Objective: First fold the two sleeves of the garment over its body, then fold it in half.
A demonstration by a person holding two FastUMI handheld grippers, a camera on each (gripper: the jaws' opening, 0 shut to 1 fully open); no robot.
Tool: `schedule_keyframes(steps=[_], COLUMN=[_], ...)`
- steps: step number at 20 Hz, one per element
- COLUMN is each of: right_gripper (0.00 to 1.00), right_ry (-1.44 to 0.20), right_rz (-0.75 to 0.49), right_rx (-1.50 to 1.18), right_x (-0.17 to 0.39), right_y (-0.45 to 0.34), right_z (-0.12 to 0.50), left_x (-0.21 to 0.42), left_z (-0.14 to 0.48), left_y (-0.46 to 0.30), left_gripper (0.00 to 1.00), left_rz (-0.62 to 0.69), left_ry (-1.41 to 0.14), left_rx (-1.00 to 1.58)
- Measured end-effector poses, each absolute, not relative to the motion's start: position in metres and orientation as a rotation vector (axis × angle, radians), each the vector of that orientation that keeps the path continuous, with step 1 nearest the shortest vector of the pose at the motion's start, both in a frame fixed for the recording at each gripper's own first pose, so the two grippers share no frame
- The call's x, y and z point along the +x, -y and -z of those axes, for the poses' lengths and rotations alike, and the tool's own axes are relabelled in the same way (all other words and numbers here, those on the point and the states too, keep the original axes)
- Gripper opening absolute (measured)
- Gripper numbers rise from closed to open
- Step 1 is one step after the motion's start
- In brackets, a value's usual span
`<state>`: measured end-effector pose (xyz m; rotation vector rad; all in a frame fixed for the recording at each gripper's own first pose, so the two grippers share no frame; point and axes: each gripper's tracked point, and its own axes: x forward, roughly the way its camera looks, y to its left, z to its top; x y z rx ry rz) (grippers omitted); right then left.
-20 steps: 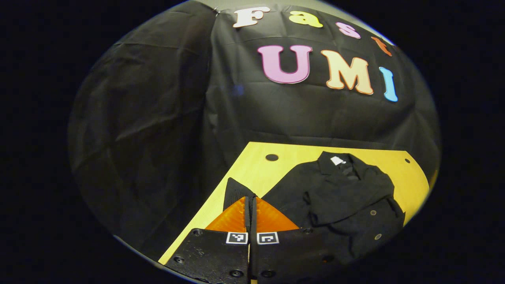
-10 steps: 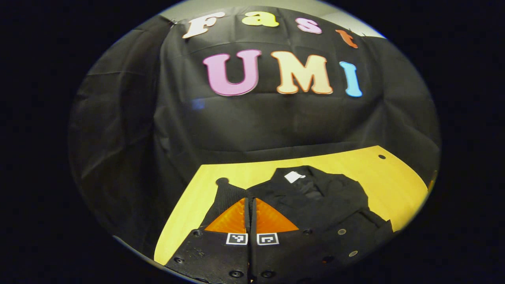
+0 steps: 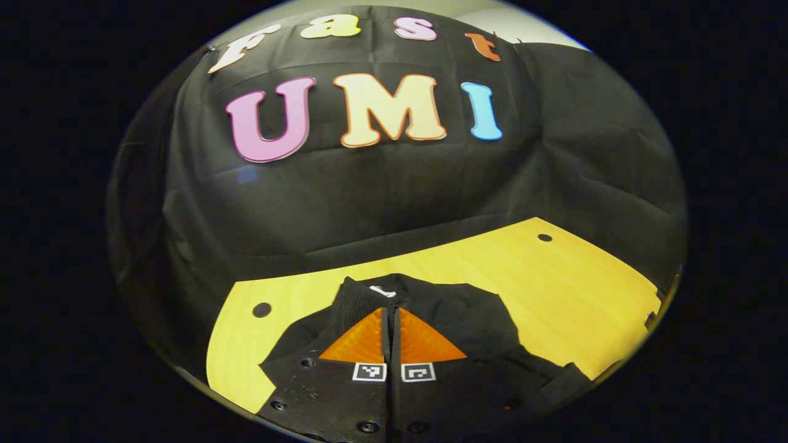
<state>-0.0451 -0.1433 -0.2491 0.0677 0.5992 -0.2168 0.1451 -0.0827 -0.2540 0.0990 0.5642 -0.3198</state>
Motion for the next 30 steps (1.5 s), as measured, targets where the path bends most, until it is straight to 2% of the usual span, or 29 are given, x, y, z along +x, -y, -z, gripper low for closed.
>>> schedule_keyframes(steps=[6, 9, 10, 12, 13, 16, 20, 25, 30], right_gripper=[0.97, 0.96, 0.96, 0.97, 0.97, 0.97, 0.97, 0.97, 0.98], right_ry=[-0.615, -0.62, -0.617, -0.609, -0.606, -0.606, -0.643, -0.689, -0.734], right_rz=[0.298, 0.299, 0.293, 0.261, 0.236, 0.136, -0.018, -0.087, -0.101], right_rx=[0.091, 0.096, 0.096, 0.102, 0.107, 0.131, 0.115, 0.125, 0.108], right_x=[-0.07, -0.072, -0.072, -0.068, -0.065, -0.056, -0.055, -0.066, -0.09], right_y=[0.164, 0.168, 0.169, 0.166, 0.164, 0.15, 0.125, 0.097, 0.071], right_z=[0.25, 0.25, 0.25, 0.248, 0.248, 0.255, 0.276, 0.291, 0.306], left_x=[0.15, 0.159, 0.16, 0.152, 0.148, 0.112, 0.045, -0.04, -0.107], left_z=[0.271, 0.274, 0.268, 0.24, 0.226, 0.195, 0.183, 0.208, 0.241], left_y=[0.147, 0.149, 0.15, 0.144, 0.135, 0.095, 0.028, -0.046, -0.082], left_gripper=[0.0, 0.0, 0.1, 1.0, 0.93, 0.95, 0.94, 0.94, 0.94], left_rz=[0.413, 0.352, 0.333, 0.299, 0.28, 0.21, 0.085, -0.057, -0.09], left_ry=[-0.606, -0.6, -0.579, -0.52, -0.493, -0.432, -0.418, -0.542, -0.677], left_rx=[0.101, 0.131, 0.109, 0.097, 0.106, 0.133, 0.137, 0.139, 0.096])
